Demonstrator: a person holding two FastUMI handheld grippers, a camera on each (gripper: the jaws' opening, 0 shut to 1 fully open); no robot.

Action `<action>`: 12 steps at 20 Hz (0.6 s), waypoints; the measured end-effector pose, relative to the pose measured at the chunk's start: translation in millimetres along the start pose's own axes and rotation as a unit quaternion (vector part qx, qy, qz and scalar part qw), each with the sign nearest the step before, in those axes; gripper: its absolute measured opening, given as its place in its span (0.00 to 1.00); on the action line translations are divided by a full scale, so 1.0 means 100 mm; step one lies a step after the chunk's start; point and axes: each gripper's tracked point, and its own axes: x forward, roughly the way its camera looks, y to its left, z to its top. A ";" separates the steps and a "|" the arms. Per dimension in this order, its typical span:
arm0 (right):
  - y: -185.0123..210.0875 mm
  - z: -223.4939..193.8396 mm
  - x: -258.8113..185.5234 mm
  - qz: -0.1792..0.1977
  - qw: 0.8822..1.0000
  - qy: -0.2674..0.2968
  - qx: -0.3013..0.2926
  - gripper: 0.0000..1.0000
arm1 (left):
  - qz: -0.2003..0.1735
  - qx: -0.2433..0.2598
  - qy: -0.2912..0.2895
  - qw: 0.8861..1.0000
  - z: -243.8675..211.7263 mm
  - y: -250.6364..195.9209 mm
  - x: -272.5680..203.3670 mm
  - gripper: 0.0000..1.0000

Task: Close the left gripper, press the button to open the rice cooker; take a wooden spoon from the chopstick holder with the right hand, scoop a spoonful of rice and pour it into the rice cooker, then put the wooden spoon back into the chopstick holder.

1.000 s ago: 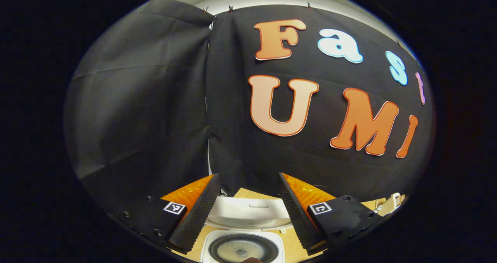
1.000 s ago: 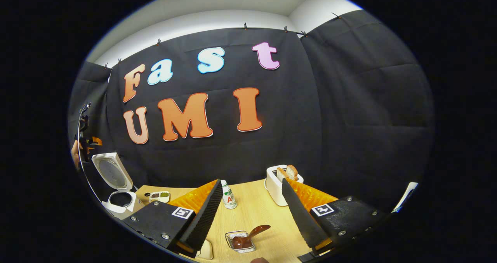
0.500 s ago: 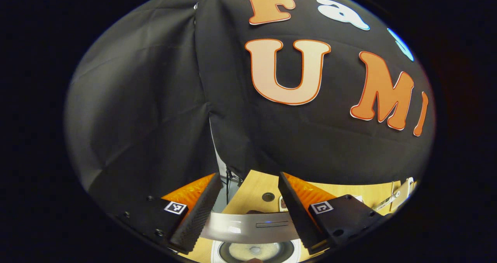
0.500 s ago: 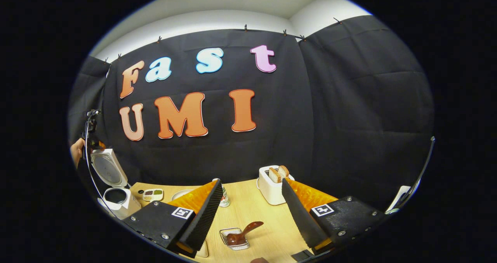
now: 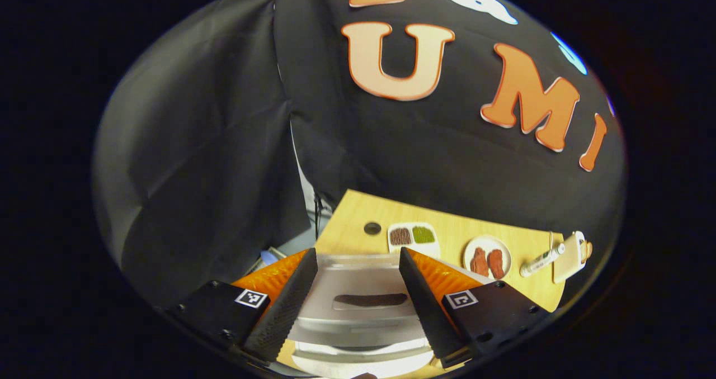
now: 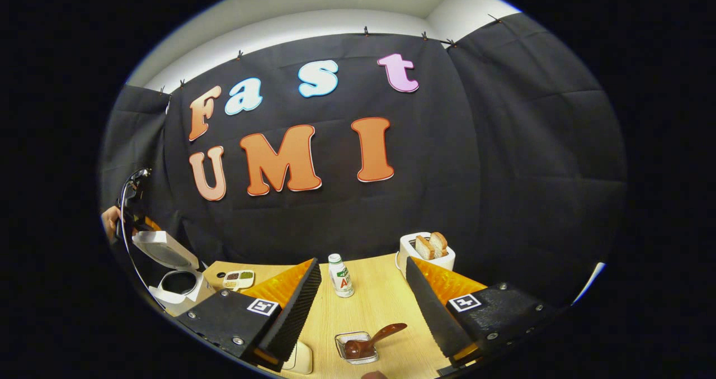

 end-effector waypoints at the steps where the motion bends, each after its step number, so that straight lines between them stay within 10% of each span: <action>1: 0.01 0.00 0.03 0.003 1.000 0.000 -0.002 0.95 | 0.006 0.008 0.002 1.000 -0.13 0.02 -0.03 1.00; 12: 0.12 -0.16 0.16 0.038 0.999 0.020 -0.002 0.95 | 0.023 -0.011 0.116 0.993 -1.39 0.03 0.26 1.00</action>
